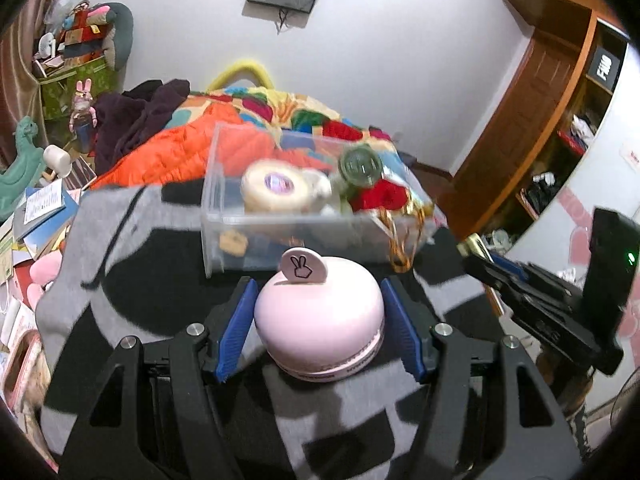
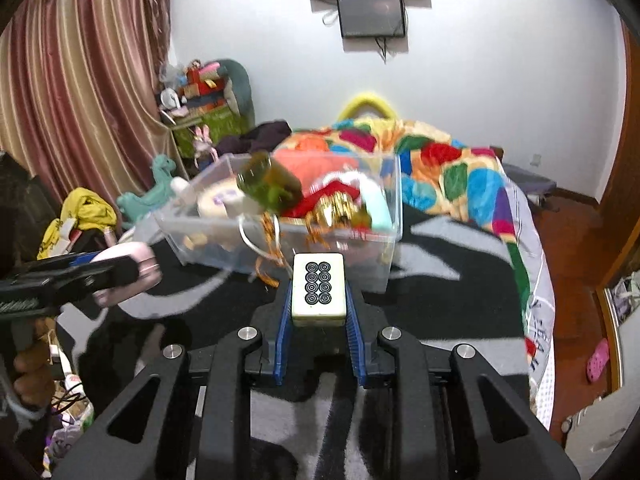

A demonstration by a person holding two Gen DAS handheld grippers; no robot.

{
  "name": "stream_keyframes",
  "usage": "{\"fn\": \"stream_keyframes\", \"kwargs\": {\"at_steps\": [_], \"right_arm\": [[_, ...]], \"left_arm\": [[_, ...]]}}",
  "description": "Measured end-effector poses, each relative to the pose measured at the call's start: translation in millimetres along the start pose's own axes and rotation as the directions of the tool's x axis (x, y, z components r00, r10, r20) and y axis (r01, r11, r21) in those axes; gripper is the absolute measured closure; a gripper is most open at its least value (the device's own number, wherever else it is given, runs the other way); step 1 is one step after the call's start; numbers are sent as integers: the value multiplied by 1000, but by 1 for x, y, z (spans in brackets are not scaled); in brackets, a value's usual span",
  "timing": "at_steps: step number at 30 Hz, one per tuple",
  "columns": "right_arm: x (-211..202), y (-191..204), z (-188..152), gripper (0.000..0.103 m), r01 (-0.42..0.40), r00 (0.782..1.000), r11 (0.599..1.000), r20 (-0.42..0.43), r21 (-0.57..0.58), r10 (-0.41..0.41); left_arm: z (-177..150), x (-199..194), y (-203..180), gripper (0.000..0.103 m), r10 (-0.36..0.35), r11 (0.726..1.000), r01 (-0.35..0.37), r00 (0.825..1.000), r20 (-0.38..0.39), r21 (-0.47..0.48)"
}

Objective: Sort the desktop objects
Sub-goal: 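Carry the pink container and domino tile into the clear box and release them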

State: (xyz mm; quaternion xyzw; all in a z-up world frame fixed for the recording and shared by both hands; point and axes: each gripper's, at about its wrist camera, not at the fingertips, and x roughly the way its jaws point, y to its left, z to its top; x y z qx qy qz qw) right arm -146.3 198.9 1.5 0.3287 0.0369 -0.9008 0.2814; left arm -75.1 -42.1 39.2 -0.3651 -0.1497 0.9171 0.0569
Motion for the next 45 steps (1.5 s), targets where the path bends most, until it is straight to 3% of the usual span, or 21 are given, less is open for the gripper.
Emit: {"fn": "stream_keyframes", "kwargs": {"at_steps": [13, 26, 35, 45], "right_arm": [[35, 4, 35, 81, -49, 999, 999, 18, 15, 48], [73, -2, 43, 81, -64, 998, 997, -19, 53, 65], [84, 6, 42, 81, -61, 997, 997, -39, 39, 63], [87, 17, 42, 80, -28, 999, 999, -44, 16, 28]], "left_arm": [[40, 27, 14, 39, -27, 999, 28, 999, 28, -16], [70, 64, 32, 39, 31, 999, -30, 999, 40, -33], [69, 83, 23, 40, 106, 994, -107, 994, 31, 24], [63, 83, 15, 40, 122, 990, -124, 992, 36, 63]]}}
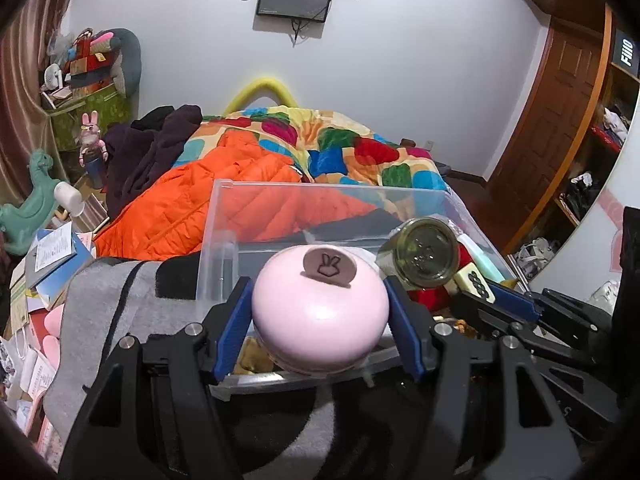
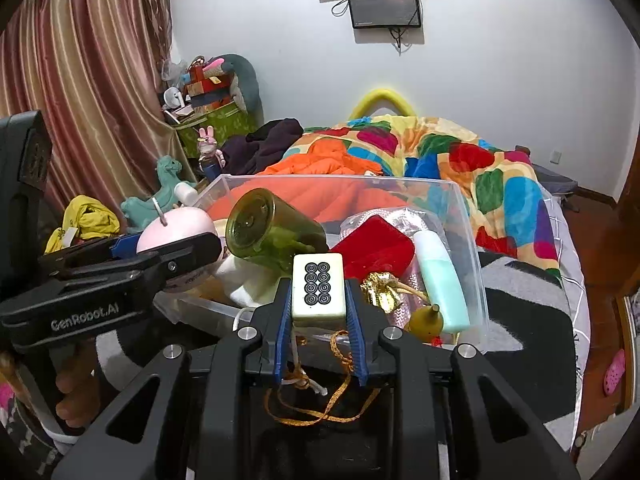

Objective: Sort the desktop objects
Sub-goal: 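Carry the pink container and domino tile into the clear box and release them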

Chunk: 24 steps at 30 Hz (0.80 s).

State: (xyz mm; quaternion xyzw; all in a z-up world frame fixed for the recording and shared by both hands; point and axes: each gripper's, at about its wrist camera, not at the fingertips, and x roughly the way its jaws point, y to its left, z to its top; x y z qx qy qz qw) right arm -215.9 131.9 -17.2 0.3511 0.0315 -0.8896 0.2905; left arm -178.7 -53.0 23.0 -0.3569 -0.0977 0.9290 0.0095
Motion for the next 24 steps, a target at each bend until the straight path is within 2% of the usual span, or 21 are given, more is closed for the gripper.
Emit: {"fn": "stream_keyframes", "kwargs": {"at_steps": [4, 8, 11, 14, 24], "right_arm": [[-8, 1, 2, 78, -15, 1000, 1000, 16, 2, 15], [-15, 2, 5, 66, -7, 999, 1000, 39, 7, 7], [-19, 2, 7, 65, -23, 999, 1000, 47, 12, 22], [-23, 4, 6, 65, -25, 998, 1000, 51, 12, 24], [-33, 5, 4, 65, -19, 998, 1000, 59, -1, 19]], "left_arm": [[0, -1, 1, 40, 3, 1000, -3, 1000, -1, -2], [2, -3, 7, 39, -7, 1000, 7, 1000, -3, -23], [2, -6, 12, 39, -28, 999, 28, 1000, 5, -43], [3, -15, 12, 34, -46, 998, 48, 998, 39, -49], [-1, -37, -4, 31, 29, 999, -31, 995, 97, 21]]}}
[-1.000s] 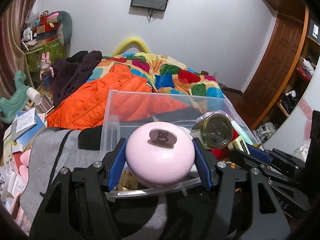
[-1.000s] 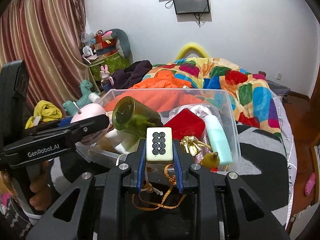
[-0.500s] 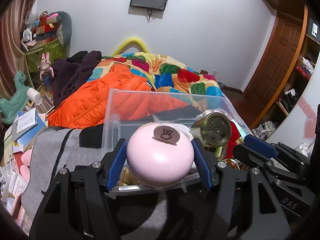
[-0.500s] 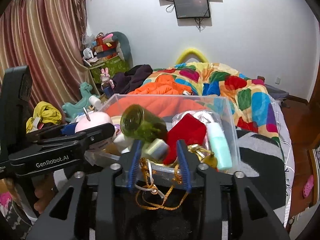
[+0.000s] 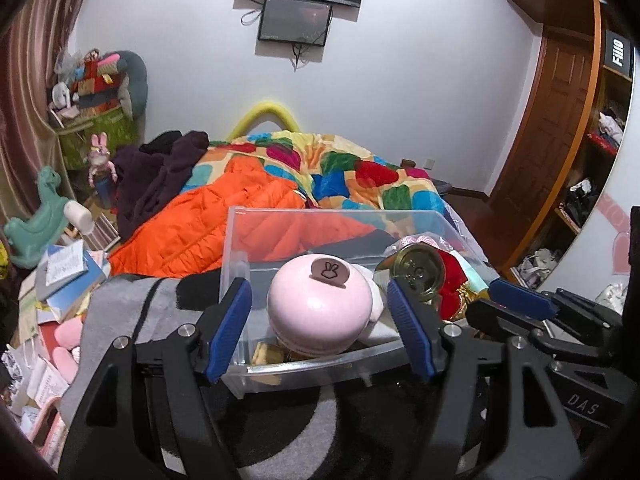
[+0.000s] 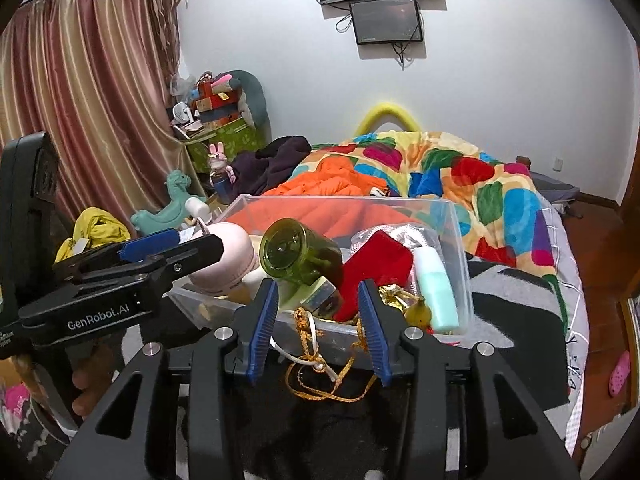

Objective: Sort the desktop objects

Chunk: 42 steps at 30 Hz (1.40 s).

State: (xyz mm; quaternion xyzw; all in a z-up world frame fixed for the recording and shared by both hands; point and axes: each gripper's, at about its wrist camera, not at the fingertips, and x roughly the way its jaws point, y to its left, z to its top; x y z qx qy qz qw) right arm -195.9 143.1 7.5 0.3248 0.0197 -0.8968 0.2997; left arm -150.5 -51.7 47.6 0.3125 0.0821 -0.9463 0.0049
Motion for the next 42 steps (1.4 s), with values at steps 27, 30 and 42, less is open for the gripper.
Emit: {"fn": "stream_keyframes", "kwargs": {"at_steps": [27, 30, 42], "right_arm": [[-50, -8, -17, 19, 146, 988, 989, 57, -13, -145], [-50, -9, -18, 19, 152, 987, 988, 55, -8, -152], [-44, -12, -20, 19, 123, 992, 992, 20, 7, -123]], "left_arm": [[-27, -46, -18, 3, 115, 993, -117, 990, 79, 23], [-27, -46, -20, 3, 106, 994, -108, 991, 76, 30], [-29, -44, -19, 3, 101, 995, -102, 993, 57, 16]]}}
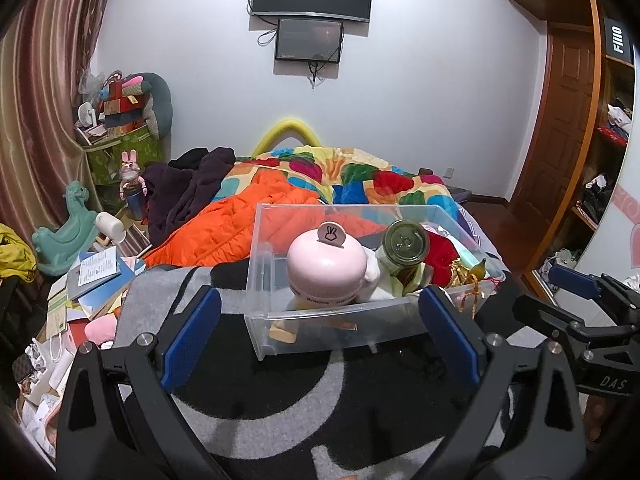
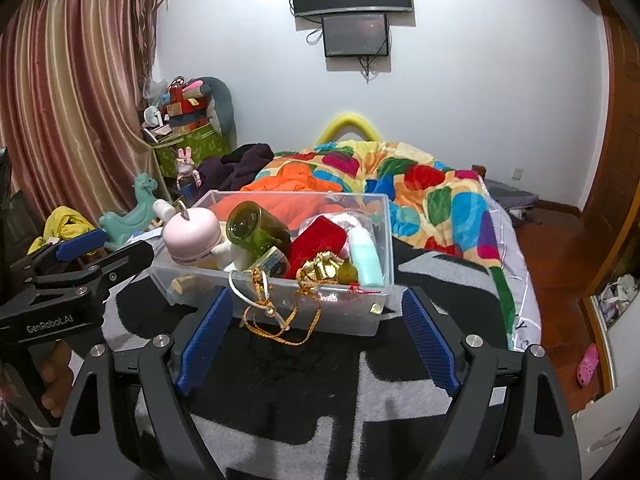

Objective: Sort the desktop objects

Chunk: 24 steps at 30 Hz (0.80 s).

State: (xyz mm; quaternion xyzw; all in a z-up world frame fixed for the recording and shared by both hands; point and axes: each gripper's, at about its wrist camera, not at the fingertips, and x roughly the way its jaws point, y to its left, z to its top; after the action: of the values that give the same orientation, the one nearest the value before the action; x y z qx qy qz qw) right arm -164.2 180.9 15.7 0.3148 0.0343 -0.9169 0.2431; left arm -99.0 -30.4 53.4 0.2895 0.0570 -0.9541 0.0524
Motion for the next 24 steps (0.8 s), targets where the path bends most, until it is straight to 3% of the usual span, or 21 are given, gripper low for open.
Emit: {"fn": "stream_keyframes", "kwargs": {"at_steps": [24], "right_arm": [[5, 1, -3, 19, -14, 1000, 1000, -22, 26, 14]], "left_arm": [[-2, -2, -1, 3, 5, 1000, -5, 1000, 19, -3]]}}
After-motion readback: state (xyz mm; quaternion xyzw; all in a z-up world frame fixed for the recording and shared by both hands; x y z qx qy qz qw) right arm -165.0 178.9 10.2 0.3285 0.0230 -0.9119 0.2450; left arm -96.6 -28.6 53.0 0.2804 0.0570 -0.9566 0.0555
